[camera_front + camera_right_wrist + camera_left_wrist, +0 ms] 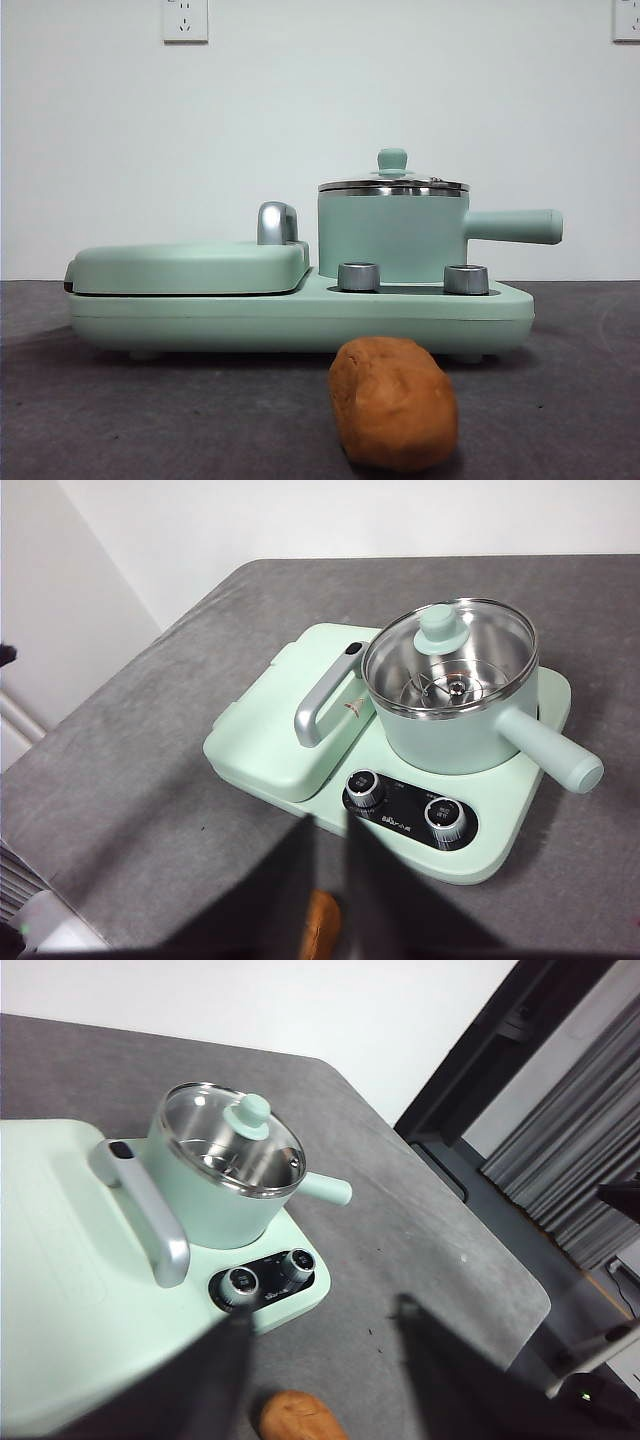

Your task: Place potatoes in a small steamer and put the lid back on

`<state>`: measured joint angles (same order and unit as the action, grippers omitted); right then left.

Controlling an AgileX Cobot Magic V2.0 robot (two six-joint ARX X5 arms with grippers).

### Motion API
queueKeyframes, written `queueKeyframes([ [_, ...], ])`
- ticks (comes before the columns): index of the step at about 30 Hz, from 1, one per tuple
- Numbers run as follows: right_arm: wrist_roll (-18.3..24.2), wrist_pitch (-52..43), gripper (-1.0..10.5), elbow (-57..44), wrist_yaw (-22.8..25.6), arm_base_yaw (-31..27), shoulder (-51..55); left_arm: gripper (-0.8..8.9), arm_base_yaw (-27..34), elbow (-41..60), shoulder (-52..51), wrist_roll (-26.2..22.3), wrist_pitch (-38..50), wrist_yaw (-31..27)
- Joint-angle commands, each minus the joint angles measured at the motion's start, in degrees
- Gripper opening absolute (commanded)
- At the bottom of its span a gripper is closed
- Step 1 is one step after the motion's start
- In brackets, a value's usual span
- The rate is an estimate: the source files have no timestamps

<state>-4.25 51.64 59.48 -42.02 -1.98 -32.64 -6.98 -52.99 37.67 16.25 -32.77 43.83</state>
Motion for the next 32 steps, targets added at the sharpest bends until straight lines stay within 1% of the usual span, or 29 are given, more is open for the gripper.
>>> queueKeyframes([
  [1, 0.59, -0.13, 2.8, 1.18, -0.22, 0.02, -0.26, 4.08, -0.83, -1.97, 1.68, -0.81, 0.68, 0.44],
  [2, 0.42, 0.02, 3.3, 1.18, -0.22, 0.02, -0.24, 4.42, -1.18, -2.27, 2.25, -0.81, 0.70, 0.44],
  [4, 0.39, 0.22, 4.1, 1.18, -0.20, 0.02, -0.24, 4.76, -1.77, -2.97, 3.50, -0.81, 0.70, 0.42],
  [6, 0.24, 0.24, 4.5, 1.18, -0.22, 0.02, -0.26, 4.78, -2.36, -3.74, 4.83, -0.96, 0.70, 0.39],
  [9, 0.13, 0.24, 4.5, 1.18, -0.70, 0.15, -0.26, 4.87, -3.58, -5.29, 7.28, -1.97, 0.74, 0.37],
  [12, -0.26, 0.26, 4.6, 1.18, -0.70, 0.46, -0.26, 5.33, -5.16, -6.99, 10.19, -2.45, 0.90, 0.13],
  [16, -1.11, 0.26, 4.6, 1.18, -0.81, 0.85, -0.26, 5.33, -7.43, -9.73, 14.80, -5.29, 0.85, -0.59],
  [21, -1.81, 0.28, 4.7, 1.18, -1.55, 0.90, -0.79, 5.33, -10.97, -13.94, 21.18, -6.82, 0.59, -3.85],
  [22, -1.84, 0.28, 4.9, 1.18, -1.70, 0.90, -1.07, 5.33, -11.72, -14.93, 22.56, -6.84, 0.59, -4.09],
  [25, -3.10, 0.35, 5.0, 1.18, -3.04, 0.90, -1.75, 5.32, -13.86, -17.97, 26.64, -7.15, 0.59, -5.84],
  [32, -3.26, 0.52, 5.0, 1.18, -3.19, 1.16, -2.99, 5.32, -20.00, -25.33, 36.17, -11.67, 0.44, -11.93],
])
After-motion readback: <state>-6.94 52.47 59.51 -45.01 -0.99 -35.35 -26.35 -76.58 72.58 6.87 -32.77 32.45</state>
